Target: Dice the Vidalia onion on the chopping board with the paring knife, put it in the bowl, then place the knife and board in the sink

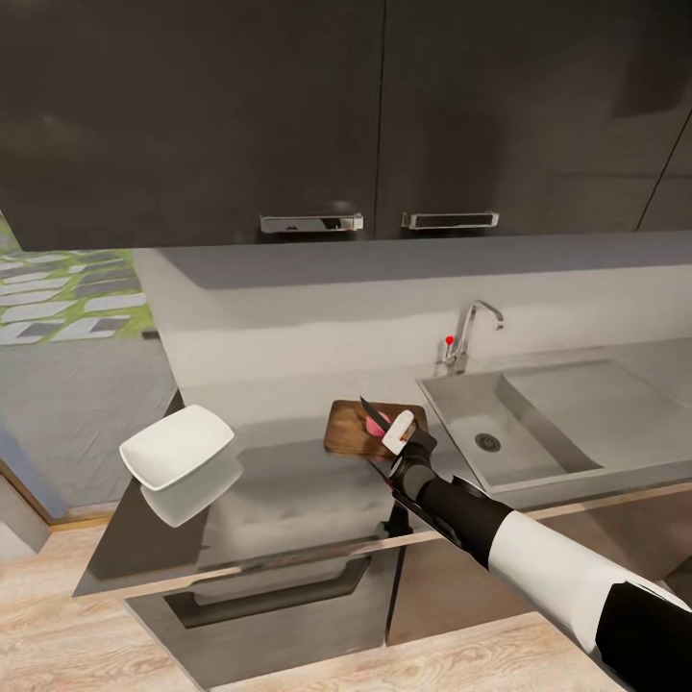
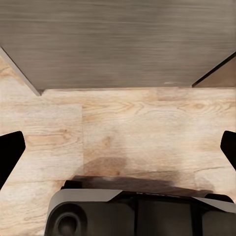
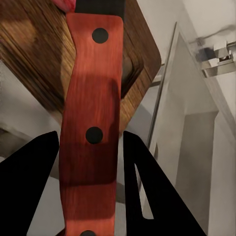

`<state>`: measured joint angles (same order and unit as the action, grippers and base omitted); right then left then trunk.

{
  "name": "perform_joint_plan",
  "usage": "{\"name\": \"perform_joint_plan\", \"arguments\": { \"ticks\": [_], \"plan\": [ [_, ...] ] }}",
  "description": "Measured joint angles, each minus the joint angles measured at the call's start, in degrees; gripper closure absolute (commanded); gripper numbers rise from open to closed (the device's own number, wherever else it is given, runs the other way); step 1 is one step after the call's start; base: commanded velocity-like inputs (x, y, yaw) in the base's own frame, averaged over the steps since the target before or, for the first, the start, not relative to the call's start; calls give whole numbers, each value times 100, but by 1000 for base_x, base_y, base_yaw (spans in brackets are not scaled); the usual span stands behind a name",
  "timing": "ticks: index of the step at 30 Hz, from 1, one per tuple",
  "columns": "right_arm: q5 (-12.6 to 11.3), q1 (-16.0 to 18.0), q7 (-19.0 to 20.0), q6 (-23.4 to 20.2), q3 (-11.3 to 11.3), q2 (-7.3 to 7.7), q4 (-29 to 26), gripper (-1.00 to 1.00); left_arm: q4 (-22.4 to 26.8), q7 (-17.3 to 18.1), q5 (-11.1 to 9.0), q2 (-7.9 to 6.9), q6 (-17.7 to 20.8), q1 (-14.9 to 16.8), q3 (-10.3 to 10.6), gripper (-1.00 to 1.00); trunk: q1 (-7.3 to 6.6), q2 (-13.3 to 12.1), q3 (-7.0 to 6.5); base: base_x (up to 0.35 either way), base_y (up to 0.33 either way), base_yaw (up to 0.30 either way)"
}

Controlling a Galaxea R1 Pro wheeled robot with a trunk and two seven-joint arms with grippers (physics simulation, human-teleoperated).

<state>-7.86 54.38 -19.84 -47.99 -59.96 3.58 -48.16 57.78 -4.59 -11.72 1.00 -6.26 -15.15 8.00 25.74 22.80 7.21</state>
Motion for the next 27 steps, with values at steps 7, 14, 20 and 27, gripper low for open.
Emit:
{"name": "perform_joint_plan", "arguments": {
  "ticks": [7,14,20,27],
  "plan": [
    [-5,0,19,19,21,83,0,100,-8,0,-1,0,0,0,0,-100,0,0,2,0,0,0],
    [-15,0,16,201,19,142,0,100,-6,9,-2,0,0,1,0,-100,0,0,2,0,0,0],
    [9,0,-8,283,25,138,-10,100,-9,25,-2,10,0,1,0,-100,0,0,2,0,0,0],
    [11,0,7,298,19,145,-1,100,-9,26,-2,72,-4,2,0,-100,0,0,7,0,0,0]
  ]
}}
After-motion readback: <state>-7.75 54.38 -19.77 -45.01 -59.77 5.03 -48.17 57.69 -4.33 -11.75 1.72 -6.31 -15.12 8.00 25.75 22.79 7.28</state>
